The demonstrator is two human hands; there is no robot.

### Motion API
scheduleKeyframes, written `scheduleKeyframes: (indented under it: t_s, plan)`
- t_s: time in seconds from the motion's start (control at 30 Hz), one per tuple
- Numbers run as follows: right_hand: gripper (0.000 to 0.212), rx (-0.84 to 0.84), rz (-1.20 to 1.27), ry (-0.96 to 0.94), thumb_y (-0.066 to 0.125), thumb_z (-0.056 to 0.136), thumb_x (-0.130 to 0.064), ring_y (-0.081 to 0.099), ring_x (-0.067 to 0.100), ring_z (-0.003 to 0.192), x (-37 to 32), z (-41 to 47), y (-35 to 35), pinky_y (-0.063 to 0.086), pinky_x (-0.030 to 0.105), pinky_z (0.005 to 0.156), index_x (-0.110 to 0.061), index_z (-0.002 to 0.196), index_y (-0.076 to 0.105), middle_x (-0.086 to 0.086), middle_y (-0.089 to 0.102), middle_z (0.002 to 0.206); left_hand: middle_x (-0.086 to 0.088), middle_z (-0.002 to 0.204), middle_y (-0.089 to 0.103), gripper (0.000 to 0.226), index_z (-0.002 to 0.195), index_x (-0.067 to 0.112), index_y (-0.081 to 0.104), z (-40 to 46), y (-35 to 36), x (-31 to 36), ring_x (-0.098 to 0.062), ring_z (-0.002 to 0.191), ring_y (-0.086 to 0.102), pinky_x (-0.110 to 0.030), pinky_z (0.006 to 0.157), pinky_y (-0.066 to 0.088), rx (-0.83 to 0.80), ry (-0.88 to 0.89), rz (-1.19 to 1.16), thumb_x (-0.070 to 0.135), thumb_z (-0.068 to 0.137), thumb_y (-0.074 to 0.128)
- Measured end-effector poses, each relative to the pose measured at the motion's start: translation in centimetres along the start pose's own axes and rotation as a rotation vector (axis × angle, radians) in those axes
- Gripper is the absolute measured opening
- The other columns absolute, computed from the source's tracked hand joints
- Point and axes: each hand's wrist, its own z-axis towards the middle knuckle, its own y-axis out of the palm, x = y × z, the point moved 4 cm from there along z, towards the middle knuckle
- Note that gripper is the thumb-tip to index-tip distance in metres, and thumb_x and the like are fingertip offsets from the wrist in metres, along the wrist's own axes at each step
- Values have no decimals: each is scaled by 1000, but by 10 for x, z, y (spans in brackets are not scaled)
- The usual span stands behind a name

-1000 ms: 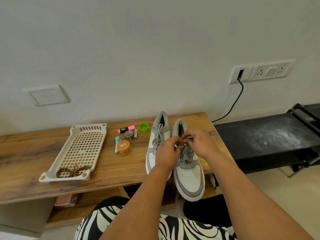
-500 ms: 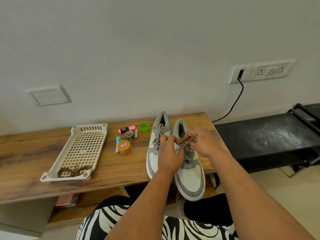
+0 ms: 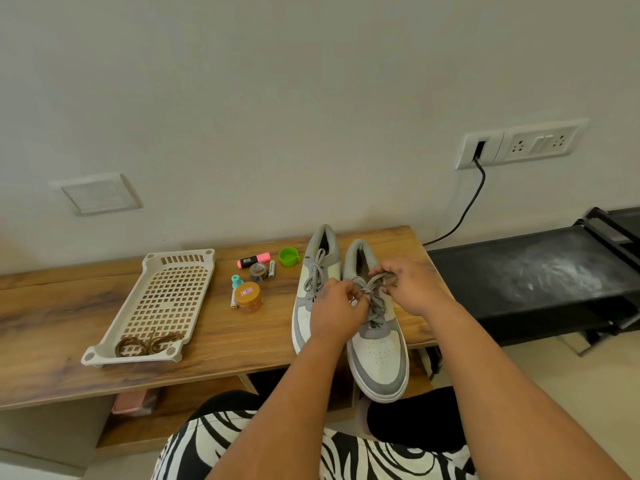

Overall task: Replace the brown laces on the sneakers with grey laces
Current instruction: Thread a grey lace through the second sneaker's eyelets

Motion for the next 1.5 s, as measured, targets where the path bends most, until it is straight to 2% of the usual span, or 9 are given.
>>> scheduleKeyframes:
  t_s: [0.1, 0.23, 0.37, 0.7, 0.9, 1.03, 1.13, 1.33, 1.5]
  plan:
    - [26, 36, 23, -5, 67, 88, -7, 51, 4, 92, 2, 0, -3, 32, 5, 65, -21, 109, 69, -10, 62, 102, 7, 68, 58, 21, 69, 24, 59, 3, -10, 0, -9, 65, 54, -28, 66, 47, -131, -44, 20, 29, 86, 70]
    - [15, 98, 102, 28, 65, 91, -10, 54, 1, 84, 4, 1, -2, 36, 2, 60, -18, 102, 70, -9, 63, 95, 10, 64, 55, 24, 67, 25, 56, 6, -19, 0, -8, 64, 52, -28, 65, 47, -235, -60, 142, 30, 86, 72]
    - [17, 161, 155, 54, 61, 92, -5, 58, 1, 81, 8, 1, -1, 34, 6, 61, -19, 97, 68, -8, 63, 90, 7, 66, 56, 22, 68, 21, 58, 7, -22, -3, -13, 69, 55, -32, 69, 51, -307, -96, 234, 29, 84, 72]
    - [17, 316, 257, -42, 66, 86, 3, 61, 0, 78, 0, 0, -5, 49, 7, 68, -13, 90, 69, -4, 67, 88, 5, 70, 58, 29, 62, 24, 54, 9, -19, -10, -16, 75, 58, -31, 70, 52, -368, -156, 321, 25, 83, 73]
    - [23, 285, 238, -30, 55, 95, -2, 58, 7, 100, -2, 2, -6, 42, 10, 79, -13, 113, 65, -5, 62, 110, -1, 83, 69, 23, 75, 18, 62, 8, -15, -15, -18, 83, 65, -35, 78, 56, -424, -208, 335, 36, 81, 75]
    - [16, 142, 193, 60, 62, 90, -4, 59, 12, 91, 6, -3, -5, 42, 11, 72, -13, 103, 67, -2, 64, 99, 0, 71, 59, 35, 75, 15, 58, 10, -17, -7, -19, 73, 56, -30, 68, 44, -214, -224, 88, 46, 90, 64]
    - [13, 22, 158, 130, 70, 85, -8, 60, 7, 79, 11, -9, 1, 41, 11, 65, -16, 95, 68, -3, 66, 89, -3, 71, 62, 40, 76, 10, 65, 10, -7, -3, -19, 73, 57, -31, 72, 46, -139, -324, -198, 46, 93, 60]
    - [22, 32, 176, 146, 74, 80, -5, 63, 12, 79, 6, -12, 9, 50, 21, 67, -20, 88, 60, 0, 67, 85, -5, 61, 58, 32, 65, 11, 62, 8, 15, -5, -18, 60, 53, -30, 64, 47, -15, -447, -518, 31, 86, 75]
    - [27, 40, 210, 143, 79, 76, -4, 63, 7, 70, 4, -12, 10, 48, 20, 64, -16, 90, 59, 1, 69, 79, -3, 62, 64, 24, 66, 14, 65, 12, 15, -9, -15, 60, 58, -34, 72, 56, 31, -465, -596, 23, 87, 75]
